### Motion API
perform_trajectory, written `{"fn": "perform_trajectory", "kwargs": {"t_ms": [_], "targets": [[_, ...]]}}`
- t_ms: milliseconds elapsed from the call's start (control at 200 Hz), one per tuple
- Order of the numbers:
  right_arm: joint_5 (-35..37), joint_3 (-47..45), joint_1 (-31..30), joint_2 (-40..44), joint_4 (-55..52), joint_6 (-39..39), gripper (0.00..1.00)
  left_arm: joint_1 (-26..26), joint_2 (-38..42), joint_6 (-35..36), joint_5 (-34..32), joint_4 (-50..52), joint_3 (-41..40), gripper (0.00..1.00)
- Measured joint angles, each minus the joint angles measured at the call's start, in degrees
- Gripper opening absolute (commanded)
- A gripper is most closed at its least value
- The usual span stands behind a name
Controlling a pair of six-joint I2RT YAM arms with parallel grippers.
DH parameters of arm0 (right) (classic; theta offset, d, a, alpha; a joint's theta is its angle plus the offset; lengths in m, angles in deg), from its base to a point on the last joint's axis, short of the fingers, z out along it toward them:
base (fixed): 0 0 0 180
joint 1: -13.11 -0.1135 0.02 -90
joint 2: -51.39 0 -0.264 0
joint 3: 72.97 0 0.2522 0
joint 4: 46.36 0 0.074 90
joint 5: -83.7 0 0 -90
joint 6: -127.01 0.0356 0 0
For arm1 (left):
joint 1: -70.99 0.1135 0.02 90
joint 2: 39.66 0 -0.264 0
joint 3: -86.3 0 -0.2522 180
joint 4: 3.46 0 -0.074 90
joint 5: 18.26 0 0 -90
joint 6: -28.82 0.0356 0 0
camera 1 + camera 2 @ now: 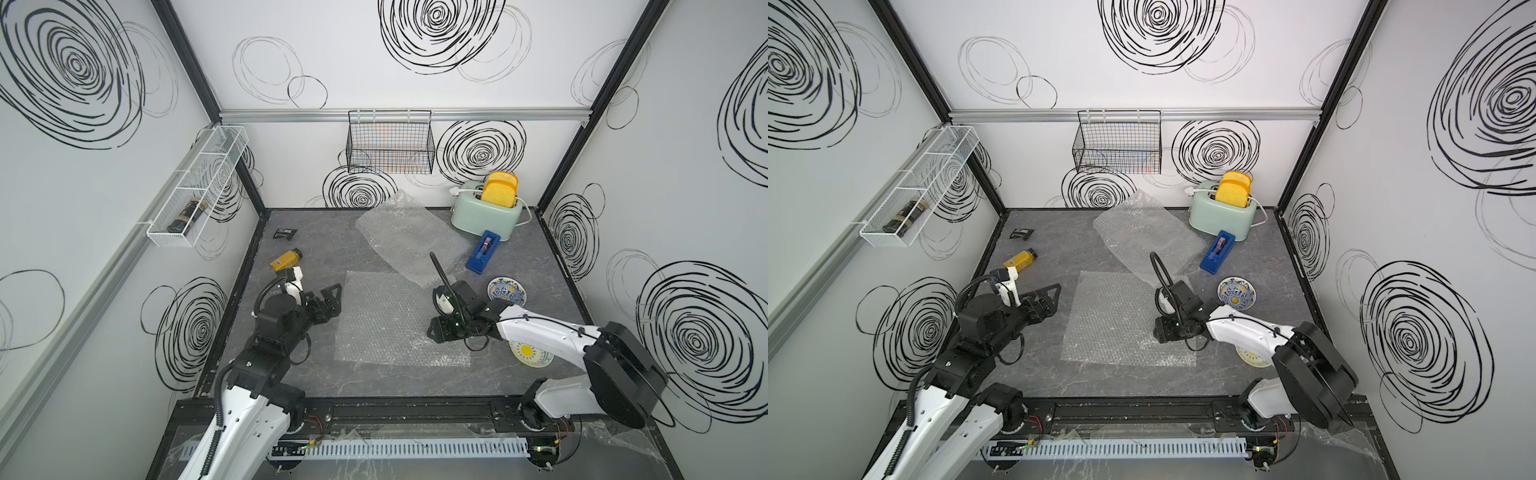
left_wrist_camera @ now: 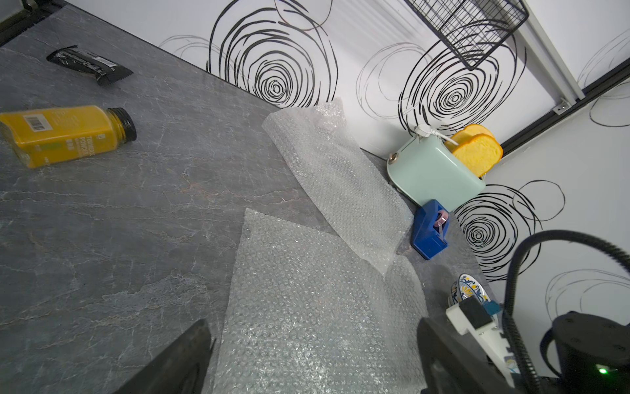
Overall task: Wrap bowls in bubble wrap
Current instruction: Adjust the bubble wrap at the center of the board, then pick up the bowl from the center of the board.
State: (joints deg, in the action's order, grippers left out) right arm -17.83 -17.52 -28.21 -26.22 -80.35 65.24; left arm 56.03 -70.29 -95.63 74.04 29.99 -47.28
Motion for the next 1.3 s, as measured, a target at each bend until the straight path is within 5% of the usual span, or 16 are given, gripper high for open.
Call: {"fn": "perform_trajectory", "kwargs": {"t_ms": [430,836,1301], "targets": [[17.0,5.3,21.6,5.9,-2.1,2.4,0.56,0.0,1.1,0.0,-0.3,0.0,0.0,0.97],[25.9,8.5,26.1,-10.9,-4.9,2.1,0.52,0.0,1.6,0.2,-0.8,0.5,0.2,0.97],[34.5,13.2,23.4,-16.2,-7.5,0.0,0.08,0.0,0.1,0.4,-0.9,0.8,0.7,0.97]]}}
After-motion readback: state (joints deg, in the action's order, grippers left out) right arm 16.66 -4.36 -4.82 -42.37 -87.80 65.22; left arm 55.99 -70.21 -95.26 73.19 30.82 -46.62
